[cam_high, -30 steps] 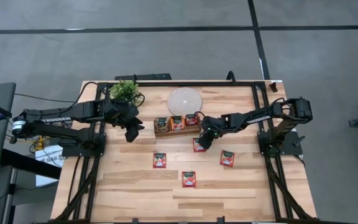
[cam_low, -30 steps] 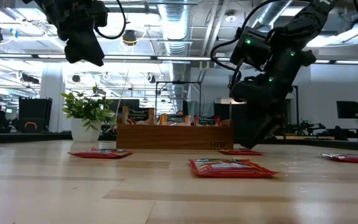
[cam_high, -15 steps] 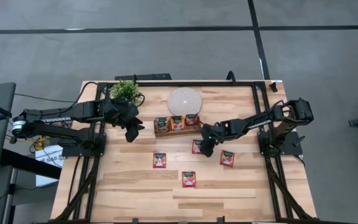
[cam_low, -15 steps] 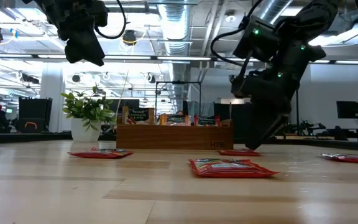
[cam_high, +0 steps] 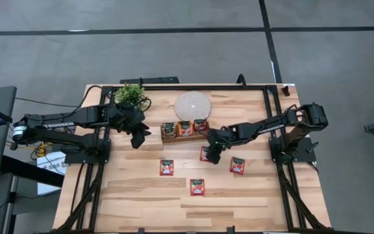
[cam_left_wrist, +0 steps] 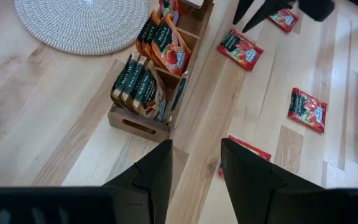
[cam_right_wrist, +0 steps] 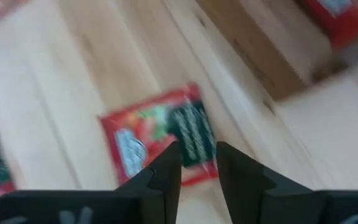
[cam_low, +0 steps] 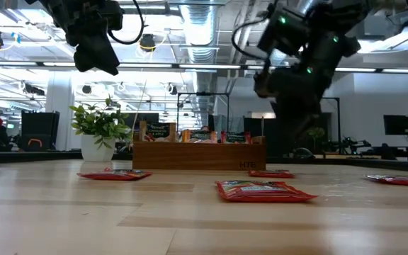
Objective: Pick & Place Tea
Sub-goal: Put the red tea bag into the right section of the wooden organizer
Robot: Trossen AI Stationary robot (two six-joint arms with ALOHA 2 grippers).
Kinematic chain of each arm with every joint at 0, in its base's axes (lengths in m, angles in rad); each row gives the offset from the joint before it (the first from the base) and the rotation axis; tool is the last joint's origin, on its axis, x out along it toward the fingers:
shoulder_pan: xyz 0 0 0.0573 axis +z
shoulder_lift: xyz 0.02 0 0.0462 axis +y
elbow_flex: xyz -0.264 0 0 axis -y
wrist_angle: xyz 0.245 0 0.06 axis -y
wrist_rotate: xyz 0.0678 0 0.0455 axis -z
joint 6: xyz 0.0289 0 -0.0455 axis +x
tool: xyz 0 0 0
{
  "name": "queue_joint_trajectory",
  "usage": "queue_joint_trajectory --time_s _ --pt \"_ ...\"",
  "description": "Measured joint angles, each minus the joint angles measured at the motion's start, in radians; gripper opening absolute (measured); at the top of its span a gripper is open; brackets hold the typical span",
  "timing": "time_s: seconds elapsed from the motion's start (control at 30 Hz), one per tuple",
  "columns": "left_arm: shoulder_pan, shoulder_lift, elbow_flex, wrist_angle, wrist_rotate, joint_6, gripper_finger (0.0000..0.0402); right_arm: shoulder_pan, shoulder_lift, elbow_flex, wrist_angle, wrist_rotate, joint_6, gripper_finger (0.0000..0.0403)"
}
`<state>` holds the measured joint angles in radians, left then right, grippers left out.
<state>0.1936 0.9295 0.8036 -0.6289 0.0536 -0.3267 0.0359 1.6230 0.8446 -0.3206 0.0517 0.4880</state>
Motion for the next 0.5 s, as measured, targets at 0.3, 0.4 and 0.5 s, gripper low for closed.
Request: queue_joint_trajectory --time_s 0.3,0.4,0.5 --pt "0.000 0.000 0.000 0.000 0.000 0.022 0.0128 0.005 0.000 0.030 -0.104 0.027 -0.025 0.0092" --pt "0.000 0.000 0.000 0.000 0.000 0.033 0.0128 0.001 0.000 0.030 -0.108 0.027 -0.026 0.0092" --pt "0.000 0.000 0.000 0.000 0.000 0.045 0.0128 0.003 0.017 0.031 -0.094 0.027 -0.025 0.0092"
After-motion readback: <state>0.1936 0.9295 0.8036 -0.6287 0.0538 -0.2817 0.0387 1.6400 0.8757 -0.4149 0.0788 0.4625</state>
